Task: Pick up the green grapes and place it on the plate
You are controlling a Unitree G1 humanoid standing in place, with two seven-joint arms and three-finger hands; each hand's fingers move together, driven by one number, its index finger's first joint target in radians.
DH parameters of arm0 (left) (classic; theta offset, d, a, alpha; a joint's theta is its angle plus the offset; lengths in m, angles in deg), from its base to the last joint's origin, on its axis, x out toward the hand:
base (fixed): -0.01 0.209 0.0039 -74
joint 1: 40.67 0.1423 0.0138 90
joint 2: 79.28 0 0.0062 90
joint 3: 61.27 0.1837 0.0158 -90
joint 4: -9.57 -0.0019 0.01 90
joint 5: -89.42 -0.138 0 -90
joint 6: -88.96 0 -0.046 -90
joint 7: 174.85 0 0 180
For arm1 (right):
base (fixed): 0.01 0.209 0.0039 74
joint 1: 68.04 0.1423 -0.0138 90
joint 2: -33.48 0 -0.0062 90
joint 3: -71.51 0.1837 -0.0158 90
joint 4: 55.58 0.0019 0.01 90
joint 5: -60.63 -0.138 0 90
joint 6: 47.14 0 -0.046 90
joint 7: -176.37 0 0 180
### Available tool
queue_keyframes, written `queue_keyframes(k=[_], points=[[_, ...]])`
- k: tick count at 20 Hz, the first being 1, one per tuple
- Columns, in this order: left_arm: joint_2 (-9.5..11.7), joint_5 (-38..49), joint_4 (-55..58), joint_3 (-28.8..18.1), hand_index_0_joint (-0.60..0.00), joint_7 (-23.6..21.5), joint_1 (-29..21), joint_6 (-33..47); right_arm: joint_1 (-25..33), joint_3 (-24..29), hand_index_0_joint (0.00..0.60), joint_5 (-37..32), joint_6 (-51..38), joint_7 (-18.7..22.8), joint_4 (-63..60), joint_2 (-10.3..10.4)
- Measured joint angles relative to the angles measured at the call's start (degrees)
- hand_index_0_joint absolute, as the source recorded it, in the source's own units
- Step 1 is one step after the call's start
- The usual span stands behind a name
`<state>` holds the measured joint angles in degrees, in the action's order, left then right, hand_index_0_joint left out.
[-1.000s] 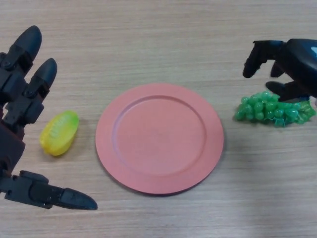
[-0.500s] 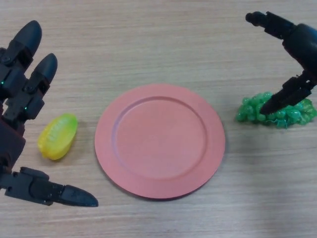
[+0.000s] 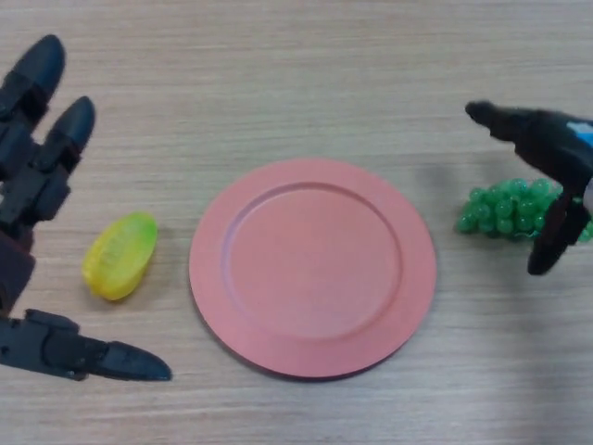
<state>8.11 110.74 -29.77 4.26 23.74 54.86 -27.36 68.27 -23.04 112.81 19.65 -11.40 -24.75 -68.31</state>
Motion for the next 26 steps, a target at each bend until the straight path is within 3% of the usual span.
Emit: queue_keyframes(k=[5, 11, 13, 14, 15, 16, 21, 26], points=[[-0.26, 0.02, -0.61, -1.28, 0.0, 0.0, 0.96, 0.25, 1.38, -0.06, 0.0, 4.47, -1.14, 1.62, -6.38, -0.07], [-0.44, 0.04, -0.66, -1.53, 0.0, 0.0, 2.53, 0.27, 1.59, -0.05, 0.0, 4.91, -1.22, 2.07, -9.96, 0.08], [-0.65, 0.04, -0.66, -1.55, 0.0, 0.0, 2.67, 0.27, 1.59, -0.05, 0.198, 4.91, -1.2, 2.07, -9.97, 0.27], [-0.67, 0.04, -0.66, -1.55, 0.0, 0.0, 2.7, 0.28, 1.59, -0.05, 0.349, 4.91, -1.19, 2.07, -9.97, 0.4], [-0.75, 0.03, -0.66, -1.55, 0.0, 0.0, 2.7, 0.28, 1.59, -0.04, 0.448, 4.89, -1.1, 2.07, -9.97, 0.54], [-0.98, 0.02, -0.66, -1.55, 0.0, 0.0, 2.76, 0.38, 1.59, 0.22, 0.593, 4.75, -0.38, 2.14, -9.75, 0.87], [-1.78, 0.0, -0.86, -1.54, 0.0, 0.0, 2.84, 2.27, 1.58, -0.23, 0.6, 5.26, 0.52, 7.09, -9.88, 1.69], [-1.78, -0.01, -1.92, -1.53, 0.0, 0.0, 2.85, 2.28, 1.58, -0.6, 0.6, 8.62, 0.38, 8.25, -9.49, 1.43]])
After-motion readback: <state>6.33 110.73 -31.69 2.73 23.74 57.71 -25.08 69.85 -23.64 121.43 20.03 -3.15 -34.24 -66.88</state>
